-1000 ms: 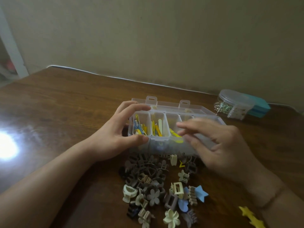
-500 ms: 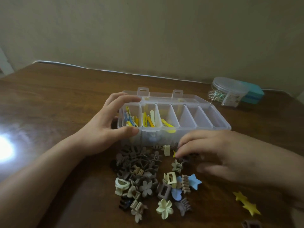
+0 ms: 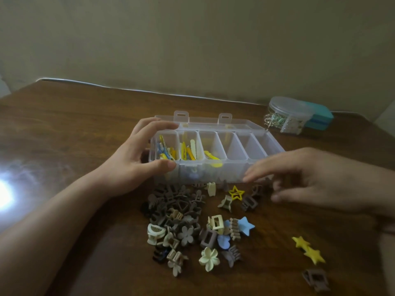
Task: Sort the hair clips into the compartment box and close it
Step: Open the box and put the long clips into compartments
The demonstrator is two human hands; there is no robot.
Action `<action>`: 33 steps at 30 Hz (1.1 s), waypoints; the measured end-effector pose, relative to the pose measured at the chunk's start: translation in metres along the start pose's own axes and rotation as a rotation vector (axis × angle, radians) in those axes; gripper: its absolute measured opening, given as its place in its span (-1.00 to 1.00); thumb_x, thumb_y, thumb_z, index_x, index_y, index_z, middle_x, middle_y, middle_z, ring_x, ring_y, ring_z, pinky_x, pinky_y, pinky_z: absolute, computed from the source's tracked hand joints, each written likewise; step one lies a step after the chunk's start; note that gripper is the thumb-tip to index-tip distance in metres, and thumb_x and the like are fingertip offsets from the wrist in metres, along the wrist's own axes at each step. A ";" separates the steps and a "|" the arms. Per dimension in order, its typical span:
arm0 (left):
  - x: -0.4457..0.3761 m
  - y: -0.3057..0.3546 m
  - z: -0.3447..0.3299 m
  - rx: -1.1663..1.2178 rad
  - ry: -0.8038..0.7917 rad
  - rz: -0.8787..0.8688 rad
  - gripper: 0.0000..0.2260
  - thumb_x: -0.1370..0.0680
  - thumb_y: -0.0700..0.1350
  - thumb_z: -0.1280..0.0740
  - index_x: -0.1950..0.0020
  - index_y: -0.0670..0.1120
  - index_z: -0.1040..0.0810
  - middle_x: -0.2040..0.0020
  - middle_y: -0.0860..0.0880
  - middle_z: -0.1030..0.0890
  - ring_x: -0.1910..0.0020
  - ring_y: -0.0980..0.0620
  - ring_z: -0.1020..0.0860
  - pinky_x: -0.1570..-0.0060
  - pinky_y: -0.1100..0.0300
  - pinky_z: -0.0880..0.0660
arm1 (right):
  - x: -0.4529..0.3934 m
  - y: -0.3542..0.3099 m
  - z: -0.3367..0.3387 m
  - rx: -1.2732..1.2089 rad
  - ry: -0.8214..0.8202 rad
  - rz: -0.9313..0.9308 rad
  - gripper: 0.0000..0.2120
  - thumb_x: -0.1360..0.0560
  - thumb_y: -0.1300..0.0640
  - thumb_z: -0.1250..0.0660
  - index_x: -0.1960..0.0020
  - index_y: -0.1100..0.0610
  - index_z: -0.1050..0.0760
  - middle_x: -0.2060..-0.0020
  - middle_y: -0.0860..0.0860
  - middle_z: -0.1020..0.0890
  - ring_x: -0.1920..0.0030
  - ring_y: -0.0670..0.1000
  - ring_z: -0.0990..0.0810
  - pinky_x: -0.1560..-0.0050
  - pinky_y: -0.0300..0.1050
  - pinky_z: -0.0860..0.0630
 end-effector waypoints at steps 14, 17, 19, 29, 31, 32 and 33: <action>0.000 0.001 -0.001 0.019 0.004 -0.006 -0.37 -0.28 0.30 -0.35 -0.35 0.27 -0.41 -0.35 0.30 -0.31 -0.36 0.34 -0.34 -0.14 0.28 -0.44 | 0.110 0.025 -0.062 0.101 0.134 0.035 -0.67 -0.57 -0.20 -0.13 -0.31 -0.27 -0.42 -0.39 -0.25 -0.40 -0.29 -0.22 -0.46 -0.23 -0.33 -0.38; 0.000 0.000 0.000 0.015 0.002 0.001 -0.37 -0.28 0.31 -0.35 -0.36 0.28 -0.40 -0.37 0.27 -0.31 -0.40 0.23 -0.34 -0.21 0.16 -0.45 | 0.106 0.021 -0.064 0.025 0.328 0.052 -0.75 -0.57 -0.12 -0.16 -0.20 -0.23 -0.51 -0.26 -0.24 -0.51 -0.18 -0.20 -0.55 -0.12 -0.36 -0.45; 0.001 0.000 0.000 0.007 0.002 0.003 -0.37 -0.28 0.31 -0.35 -0.36 0.29 -0.40 -0.38 0.26 -0.30 -0.42 0.18 -0.33 -0.26 0.08 -0.45 | 0.104 0.022 -0.064 0.023 0.410 0.082 -0.78 -0.54 -0.05 -0.22 -0.14 -0.20 -0.54 -0.21 -0.24 -0.54 -0.16 -0.18 -0.56 -0.11 -0.36 -0.46; 0.000 -0.001 0.001 0.018 -0.005 -0.012 -0.38 -0.30 0.29 -0.36 -0.36 0.29 -0.40 -0.38 0.26 -0.29 -0.39 0.28 -0.34 -0.21 0.25 -0.45 | 0.060 -0.019 -0.013 0.149 0.758 0.300 -0.84 -0.53 0.19 -0.31 -0.07 0.17 -0.61 -0.09 0.01 -0.64 -0.13 -0.09 -0.61 -0.14 -0.26 -0.49; 0.000 -0.001 0.001 0.011 -0.005 -0.015 -0.38 -0.30 0.29 -0.36 -0.36 0.29 -0.39 -0.38 0.27 -0.28 -0.37 0.33 -0.33 -0.14 0.37 -0.45 | 0.033 -0.027 0.000 0.130 0.854 0.291 -0.81 -0.46 0.28 -0.40 -0.07 0.21 -0.61 -0.02 0.03 -0.66 -0.05 -0.19 -0.61 -0.08 -0.34 -0.50; 0.000 -0.001 0.001 0.009 -0.005 -0.017 -0.38 -0.30 0.29 -0.36 -0.37 0.28 -0.39 -0.39 0.26 -0.28 -0.38 0.33 -0.32 -0.15 0.36 -0.44 | 0.018 -0.030 0.003 0.119 0.871 0.286 -0.79 -0.45 0.28 -0.41 -0.09 0.21 -0.60 -0.01 0.02 -0.66 -0.01 -0.25 -0.59 -0.04 -0.40 -0.49; 0.000 -0.001 0.001 0.010 -0.004 -0.019 -0.38 -0.30 0.29 -0.36 -0.37 0.28 -0.39 -0.39 0.26 -0.28 -0.38 0.32 -0.32 -0.17 0.34 -0.44 | 0.004 -0.030 0.004 0.097 0.874 0.282 -0.78 -0.46 0.26 -0.40 -0.11 0.19 -0.59 0.00 0.00 -0.66 0.01 -0.27 -0.59 -0.01 -0.40 -0.50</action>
Point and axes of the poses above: each hand's wrist, its own x-axis away from the middle knuckle, its own z-axis out of the back of the hand, y = z × x, the point moved 6 cm from there along -x, towards the middle knuckle
